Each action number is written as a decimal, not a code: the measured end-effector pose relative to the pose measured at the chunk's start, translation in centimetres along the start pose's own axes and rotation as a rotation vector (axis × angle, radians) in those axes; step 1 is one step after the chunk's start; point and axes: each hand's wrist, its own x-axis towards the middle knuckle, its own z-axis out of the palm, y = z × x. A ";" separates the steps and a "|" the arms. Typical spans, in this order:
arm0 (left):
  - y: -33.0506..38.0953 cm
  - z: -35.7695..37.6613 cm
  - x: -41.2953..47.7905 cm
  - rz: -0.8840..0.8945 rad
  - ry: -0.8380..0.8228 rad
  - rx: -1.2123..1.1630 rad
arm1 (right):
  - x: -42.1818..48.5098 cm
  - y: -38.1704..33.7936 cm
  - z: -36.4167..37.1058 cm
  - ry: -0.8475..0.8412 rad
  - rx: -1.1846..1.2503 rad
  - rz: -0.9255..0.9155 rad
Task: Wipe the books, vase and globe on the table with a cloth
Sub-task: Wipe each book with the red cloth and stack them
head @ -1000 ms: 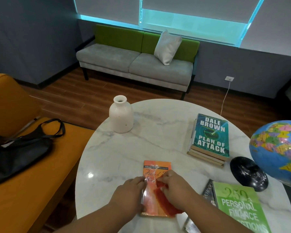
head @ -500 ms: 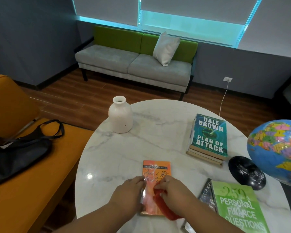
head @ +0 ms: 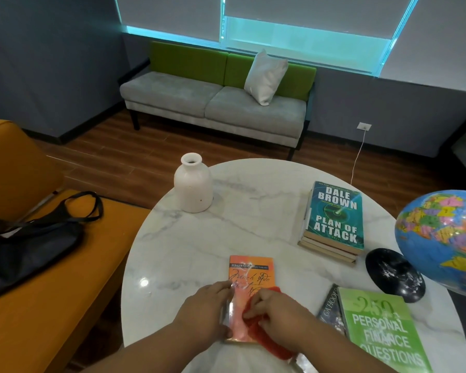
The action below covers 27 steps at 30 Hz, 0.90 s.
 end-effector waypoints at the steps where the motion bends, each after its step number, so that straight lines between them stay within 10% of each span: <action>1: -0.1 0.0 0.0 0.003 0.001 -0.005 | 0.3 0.0 -0.1 0.034 -0.005 0.044; 17: -1.0 0.1 0.0 0.030 -0.031 0.083 | -0.5 -2.4 2.8 0.082 -0.189 -0.229; 27: -0.6 -0.5 -0.1 0.040 -0.071 0.091 | -4.1 -0.9 4.7 0.166 -0.107 -0.051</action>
